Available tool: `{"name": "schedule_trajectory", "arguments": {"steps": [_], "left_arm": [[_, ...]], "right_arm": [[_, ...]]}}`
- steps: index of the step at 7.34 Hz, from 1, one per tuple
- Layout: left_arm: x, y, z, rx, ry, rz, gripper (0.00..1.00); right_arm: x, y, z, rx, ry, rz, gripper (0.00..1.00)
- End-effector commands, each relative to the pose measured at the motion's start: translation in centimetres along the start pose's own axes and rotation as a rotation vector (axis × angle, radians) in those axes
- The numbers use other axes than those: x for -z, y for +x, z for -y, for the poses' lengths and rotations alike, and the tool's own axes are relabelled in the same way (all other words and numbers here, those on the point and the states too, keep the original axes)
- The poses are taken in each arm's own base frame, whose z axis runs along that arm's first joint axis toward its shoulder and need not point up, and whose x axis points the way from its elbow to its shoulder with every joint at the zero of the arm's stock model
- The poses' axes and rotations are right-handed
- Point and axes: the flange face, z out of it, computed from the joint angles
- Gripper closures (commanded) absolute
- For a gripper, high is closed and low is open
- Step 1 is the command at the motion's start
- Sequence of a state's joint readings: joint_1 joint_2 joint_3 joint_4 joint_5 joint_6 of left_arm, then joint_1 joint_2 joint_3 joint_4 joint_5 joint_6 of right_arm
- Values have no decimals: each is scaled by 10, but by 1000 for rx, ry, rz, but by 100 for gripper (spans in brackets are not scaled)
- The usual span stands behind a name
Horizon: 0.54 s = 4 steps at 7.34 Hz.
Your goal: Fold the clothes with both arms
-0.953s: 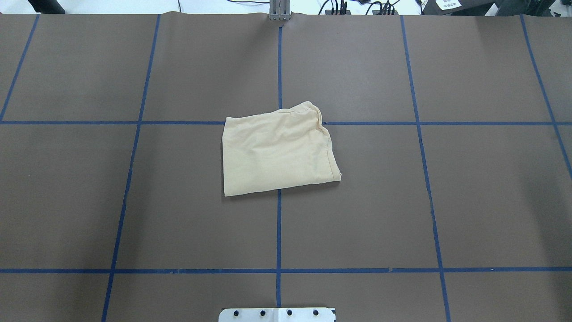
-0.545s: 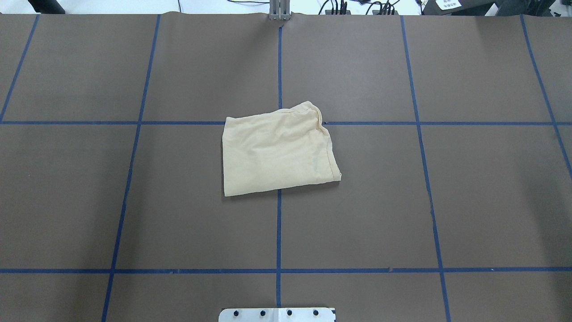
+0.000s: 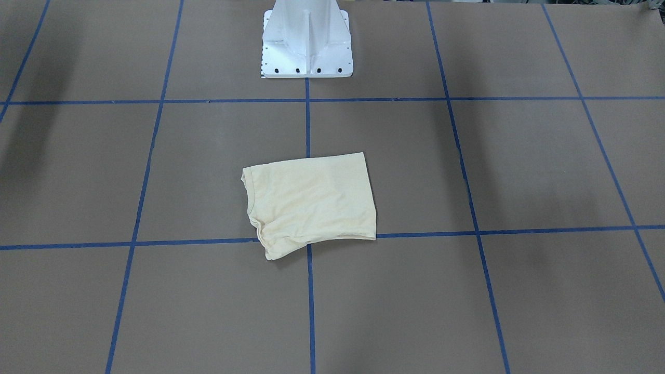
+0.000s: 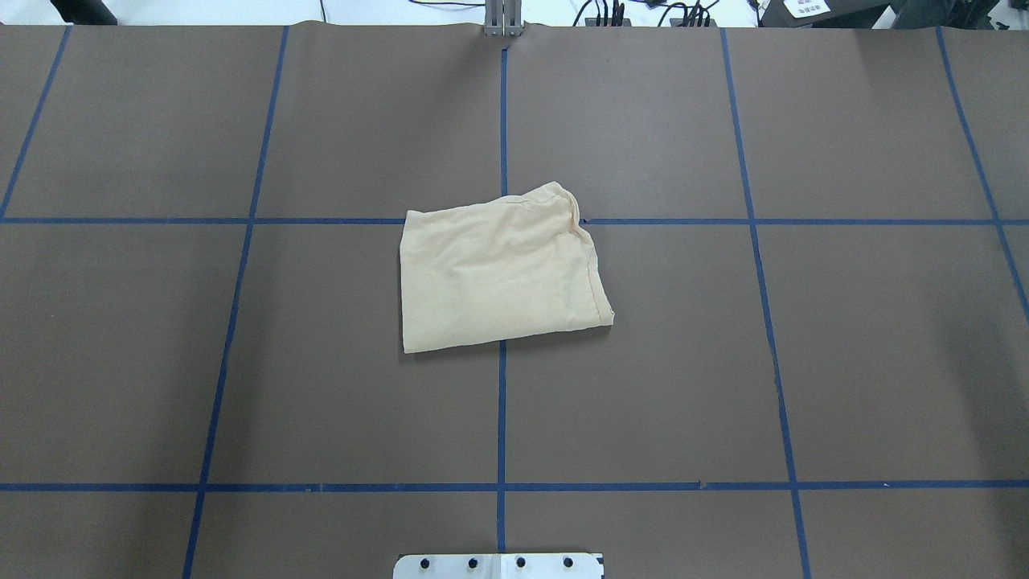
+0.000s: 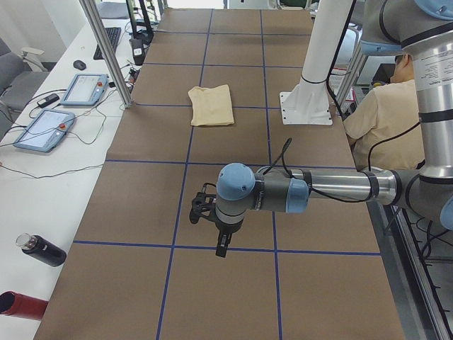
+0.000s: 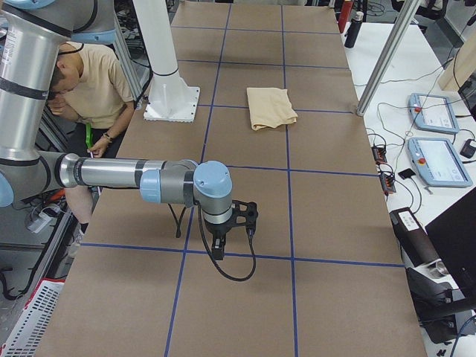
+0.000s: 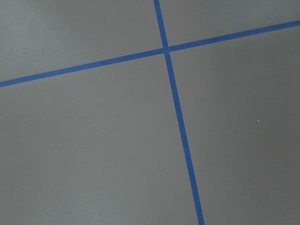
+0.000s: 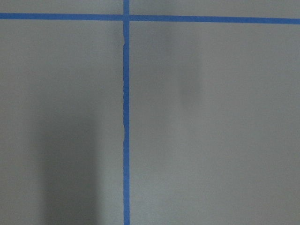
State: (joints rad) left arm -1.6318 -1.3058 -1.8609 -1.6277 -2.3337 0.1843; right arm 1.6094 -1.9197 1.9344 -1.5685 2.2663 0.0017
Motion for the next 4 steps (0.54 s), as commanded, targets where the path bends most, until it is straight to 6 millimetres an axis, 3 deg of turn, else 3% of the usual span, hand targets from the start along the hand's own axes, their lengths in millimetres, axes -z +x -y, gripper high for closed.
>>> {"name": "schedule_trajectory", "arguments": {"steps": [1,4], "left_arm": [[3,3,1,-7,6,2,0],[3,3,-1,-12,6,2,0]], "right_arm": [[2,-1,1,1,2,-1,0],[1,-1,-1,11,1,5,0]]}}
